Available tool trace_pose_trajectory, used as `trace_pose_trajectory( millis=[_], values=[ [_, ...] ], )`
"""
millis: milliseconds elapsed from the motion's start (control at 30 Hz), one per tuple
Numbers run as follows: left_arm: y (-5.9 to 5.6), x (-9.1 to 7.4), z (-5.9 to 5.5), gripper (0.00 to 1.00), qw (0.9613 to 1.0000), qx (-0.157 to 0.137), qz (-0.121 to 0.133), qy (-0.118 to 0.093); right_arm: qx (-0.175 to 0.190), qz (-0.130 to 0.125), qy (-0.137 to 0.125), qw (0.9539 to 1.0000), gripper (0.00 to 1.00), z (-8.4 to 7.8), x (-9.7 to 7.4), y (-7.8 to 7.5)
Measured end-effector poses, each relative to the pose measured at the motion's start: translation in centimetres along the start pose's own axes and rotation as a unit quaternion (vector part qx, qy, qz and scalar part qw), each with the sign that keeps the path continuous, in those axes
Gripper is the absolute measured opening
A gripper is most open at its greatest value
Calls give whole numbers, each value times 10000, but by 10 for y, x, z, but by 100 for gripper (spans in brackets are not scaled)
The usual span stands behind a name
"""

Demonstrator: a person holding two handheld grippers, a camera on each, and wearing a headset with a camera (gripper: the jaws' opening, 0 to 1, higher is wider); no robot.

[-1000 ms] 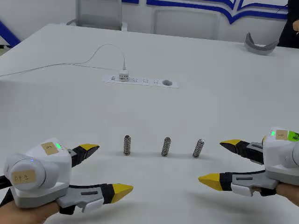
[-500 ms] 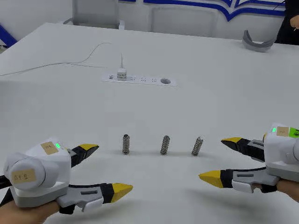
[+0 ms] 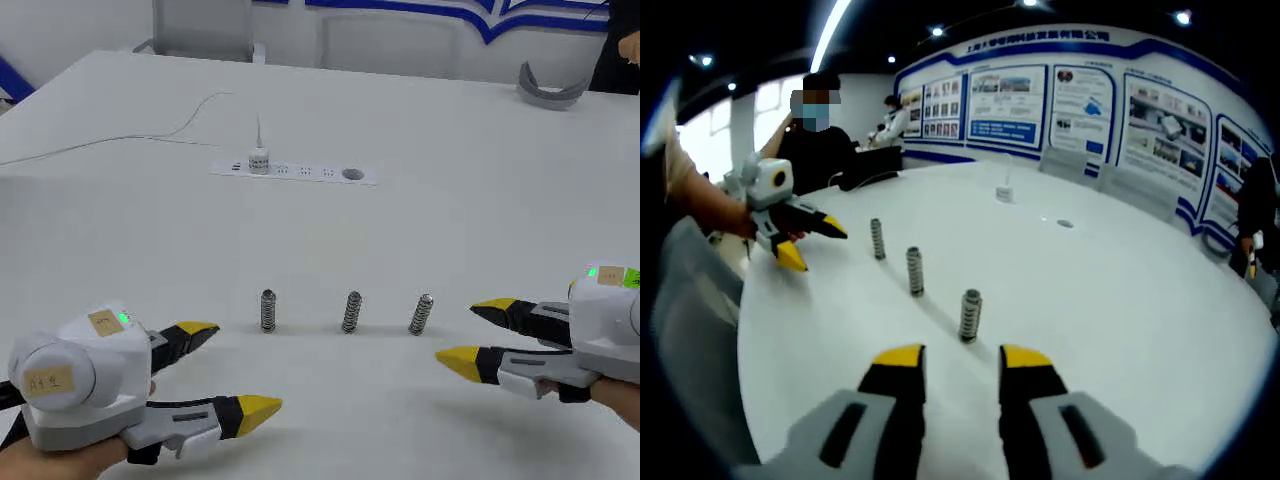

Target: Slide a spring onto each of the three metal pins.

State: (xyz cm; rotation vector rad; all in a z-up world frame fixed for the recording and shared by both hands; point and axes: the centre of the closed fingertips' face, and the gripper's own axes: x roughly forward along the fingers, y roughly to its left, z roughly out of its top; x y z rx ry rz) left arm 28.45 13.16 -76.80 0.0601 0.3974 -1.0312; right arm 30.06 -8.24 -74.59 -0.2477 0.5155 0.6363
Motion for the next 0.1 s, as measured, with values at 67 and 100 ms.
trace_pose_trajectory(
  millis=[67, 100],
  values=[
    [-3, -1, -3, 28, 9999, -83, -100, -48, -9, -217, 0, 9998, 8, 5, -3, -4],
    [-6, 0, -4, 20, 9997, -146, -176, -76, -29, -171, -32, 9998, 4, 9, -3, 0]
  ],
)
